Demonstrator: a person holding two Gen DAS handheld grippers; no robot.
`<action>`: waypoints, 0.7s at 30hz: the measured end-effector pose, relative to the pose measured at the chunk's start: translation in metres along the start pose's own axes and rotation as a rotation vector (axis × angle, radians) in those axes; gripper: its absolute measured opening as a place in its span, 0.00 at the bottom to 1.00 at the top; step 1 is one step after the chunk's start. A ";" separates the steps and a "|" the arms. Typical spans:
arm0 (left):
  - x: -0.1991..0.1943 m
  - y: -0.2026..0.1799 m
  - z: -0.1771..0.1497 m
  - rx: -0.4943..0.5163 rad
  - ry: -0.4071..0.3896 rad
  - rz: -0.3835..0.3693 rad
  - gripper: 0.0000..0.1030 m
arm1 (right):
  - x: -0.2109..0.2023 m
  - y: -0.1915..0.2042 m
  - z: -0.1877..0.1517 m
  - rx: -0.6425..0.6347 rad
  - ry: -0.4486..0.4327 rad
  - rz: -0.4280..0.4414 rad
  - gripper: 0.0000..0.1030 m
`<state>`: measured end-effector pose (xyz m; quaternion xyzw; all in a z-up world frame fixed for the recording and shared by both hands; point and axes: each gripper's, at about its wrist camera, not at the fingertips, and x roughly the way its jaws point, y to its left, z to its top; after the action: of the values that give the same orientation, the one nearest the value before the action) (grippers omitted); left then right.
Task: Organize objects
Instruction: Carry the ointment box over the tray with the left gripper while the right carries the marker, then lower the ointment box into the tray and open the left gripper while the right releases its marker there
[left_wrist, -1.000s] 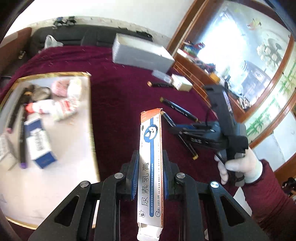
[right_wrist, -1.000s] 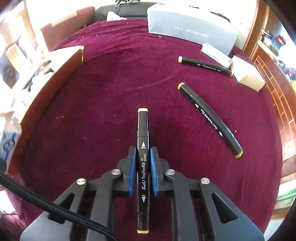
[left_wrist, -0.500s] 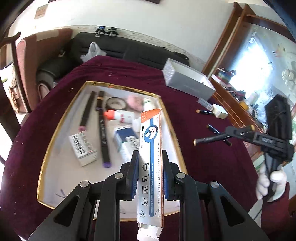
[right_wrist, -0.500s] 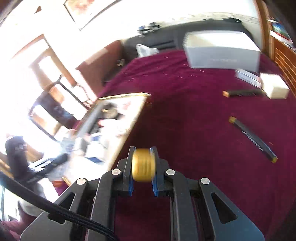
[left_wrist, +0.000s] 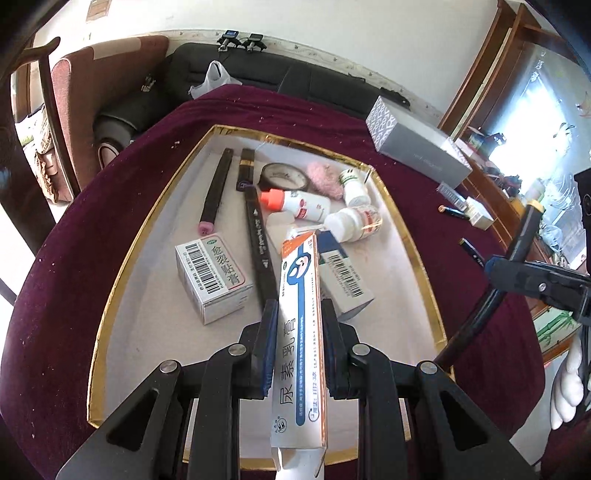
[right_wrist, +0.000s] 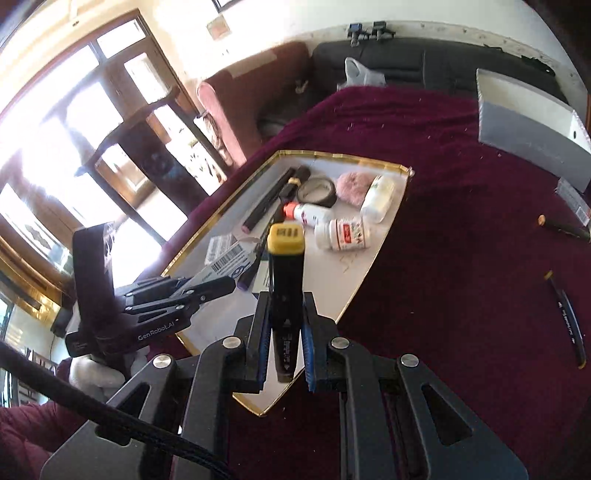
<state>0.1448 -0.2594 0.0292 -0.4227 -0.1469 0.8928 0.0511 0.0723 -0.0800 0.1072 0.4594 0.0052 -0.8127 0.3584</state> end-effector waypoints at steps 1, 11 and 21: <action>0.002 0.001 0.000 0.002 0.005 0.005 0.17 | 0.008 0.001 0.000 0.002 0.015 -0.006 0.13; 0.029 0.006 0.011 -0.018 0.070 0.048 0.17 | 0.077 -0.013 0.017 0.069 0.112 -0.053 0.13; 0.033 0.002 0.011 -0.018 0.088 0.015 0.19 | 0.103 -0.018 0.013 0.092 0.189 -0.128 0.13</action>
<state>0.1155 -0.2563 0.0106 -0.4632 -0.1494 0.8723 0.0469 0.0191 -0.1308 0.0323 0.5484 0.0309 -0.7865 0.2823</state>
